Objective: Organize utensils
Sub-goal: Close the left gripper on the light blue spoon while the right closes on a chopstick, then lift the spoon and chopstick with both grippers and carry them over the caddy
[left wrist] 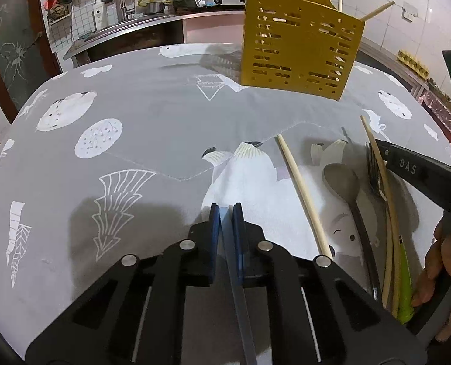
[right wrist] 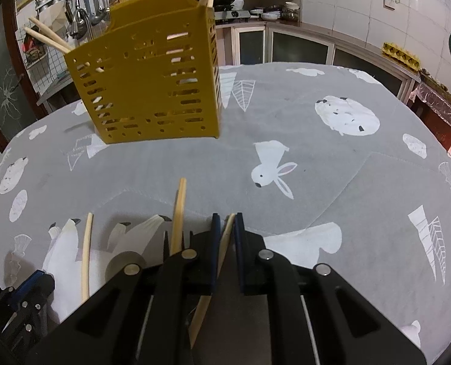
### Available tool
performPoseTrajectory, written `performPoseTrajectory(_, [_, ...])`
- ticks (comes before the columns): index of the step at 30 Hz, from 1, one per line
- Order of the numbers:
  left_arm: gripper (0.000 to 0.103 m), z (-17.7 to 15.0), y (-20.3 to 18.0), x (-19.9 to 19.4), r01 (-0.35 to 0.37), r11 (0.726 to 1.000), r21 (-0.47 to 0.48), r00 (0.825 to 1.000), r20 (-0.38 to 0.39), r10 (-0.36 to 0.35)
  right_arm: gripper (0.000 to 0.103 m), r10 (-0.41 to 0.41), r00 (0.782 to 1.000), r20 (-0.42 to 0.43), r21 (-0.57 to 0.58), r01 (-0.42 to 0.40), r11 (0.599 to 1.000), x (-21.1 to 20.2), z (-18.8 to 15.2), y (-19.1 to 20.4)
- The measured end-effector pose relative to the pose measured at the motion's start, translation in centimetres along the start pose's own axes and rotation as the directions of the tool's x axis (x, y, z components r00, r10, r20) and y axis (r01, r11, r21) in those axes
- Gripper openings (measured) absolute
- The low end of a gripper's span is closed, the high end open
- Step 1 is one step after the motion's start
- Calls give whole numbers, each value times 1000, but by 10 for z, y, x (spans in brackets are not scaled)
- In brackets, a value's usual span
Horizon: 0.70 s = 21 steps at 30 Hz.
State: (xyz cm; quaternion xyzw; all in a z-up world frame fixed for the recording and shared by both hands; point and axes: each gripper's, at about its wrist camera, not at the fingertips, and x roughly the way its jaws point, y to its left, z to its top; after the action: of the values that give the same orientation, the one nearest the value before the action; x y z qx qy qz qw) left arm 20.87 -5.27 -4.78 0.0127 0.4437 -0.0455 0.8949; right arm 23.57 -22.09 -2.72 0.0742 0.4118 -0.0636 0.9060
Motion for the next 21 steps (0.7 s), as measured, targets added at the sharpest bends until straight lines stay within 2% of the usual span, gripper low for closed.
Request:
performPoseTrajectory(4, [8, 2, 1, -8, 5, 1000, 2, 1000, 26, -5, 9, 7, 1000, 29, 3, -7, 1000, -10, 5, -1])
performPoseTrajectory(8, [6, 8, 3, -23, 16, 1000, -12, 996, 84, -15, 9, 8, 997, 80, 4, -8, 1000, -27, 11, -4])
performPoseTrajectory(21, [6, 32, 8, -70, 44, 999, -31, 967, 251, -35, 7, 32, 968, 248, 5, -35, 999, -88, 32, -19])
